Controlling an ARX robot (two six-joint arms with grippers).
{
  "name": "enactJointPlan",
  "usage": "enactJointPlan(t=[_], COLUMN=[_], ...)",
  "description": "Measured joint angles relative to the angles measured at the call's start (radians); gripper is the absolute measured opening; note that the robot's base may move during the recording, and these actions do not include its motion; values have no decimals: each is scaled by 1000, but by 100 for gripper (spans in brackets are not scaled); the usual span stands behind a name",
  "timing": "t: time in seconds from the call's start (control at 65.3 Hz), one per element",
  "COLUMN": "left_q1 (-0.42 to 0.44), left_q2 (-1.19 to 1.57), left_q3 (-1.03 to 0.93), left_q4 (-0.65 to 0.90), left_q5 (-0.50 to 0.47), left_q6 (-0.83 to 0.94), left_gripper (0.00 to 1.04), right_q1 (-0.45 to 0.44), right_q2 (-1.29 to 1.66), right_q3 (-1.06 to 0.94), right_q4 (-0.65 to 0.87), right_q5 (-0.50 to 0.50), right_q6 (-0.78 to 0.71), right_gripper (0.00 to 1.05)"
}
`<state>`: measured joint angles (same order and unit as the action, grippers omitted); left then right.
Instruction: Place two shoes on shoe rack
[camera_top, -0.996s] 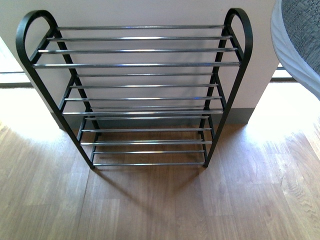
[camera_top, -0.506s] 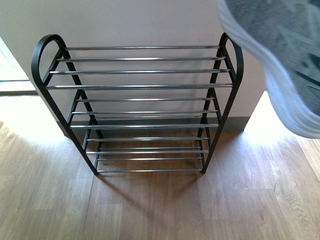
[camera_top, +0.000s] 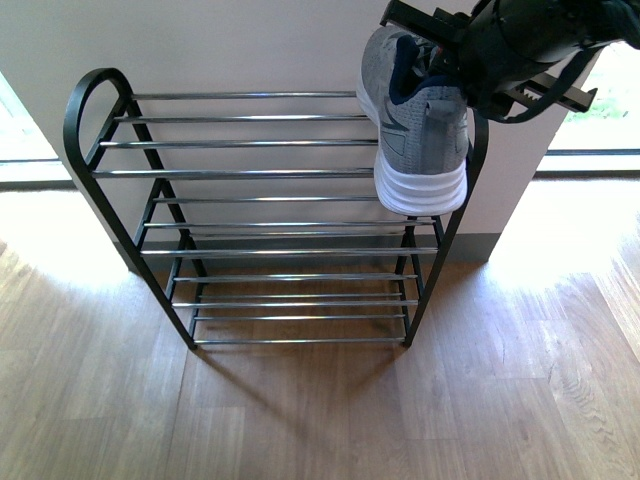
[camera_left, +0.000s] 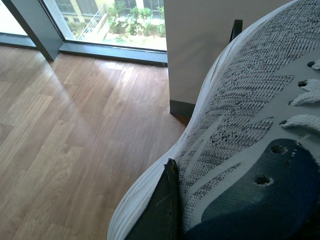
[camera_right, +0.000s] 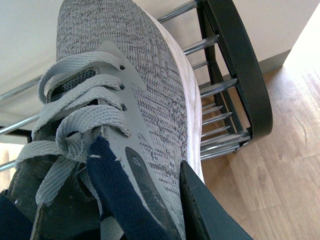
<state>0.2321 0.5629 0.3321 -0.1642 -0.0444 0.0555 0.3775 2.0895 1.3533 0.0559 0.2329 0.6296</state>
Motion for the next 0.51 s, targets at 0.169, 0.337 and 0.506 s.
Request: enactJointPlan(t=[0.169, 0.337, 0.506], left_q1=[0, 0, 0], left_q2=[0, 0, 0], left_q3=[0, 0, 0], left_q4=[0, 0, 0], left_q5=[0, 0, 0], left_q6=[0, 0, 0], left_gripper=[2, 2, 2], right_q1=[-9, -34, -65], right_q2=[121, 210, 261], right_q3=[158, 249, 303], right_q4=[-74, -115, -104], right_q5=[43, 70, 83], right_q6=[37, 44, 14], right_gripper=[1, 1, 1])
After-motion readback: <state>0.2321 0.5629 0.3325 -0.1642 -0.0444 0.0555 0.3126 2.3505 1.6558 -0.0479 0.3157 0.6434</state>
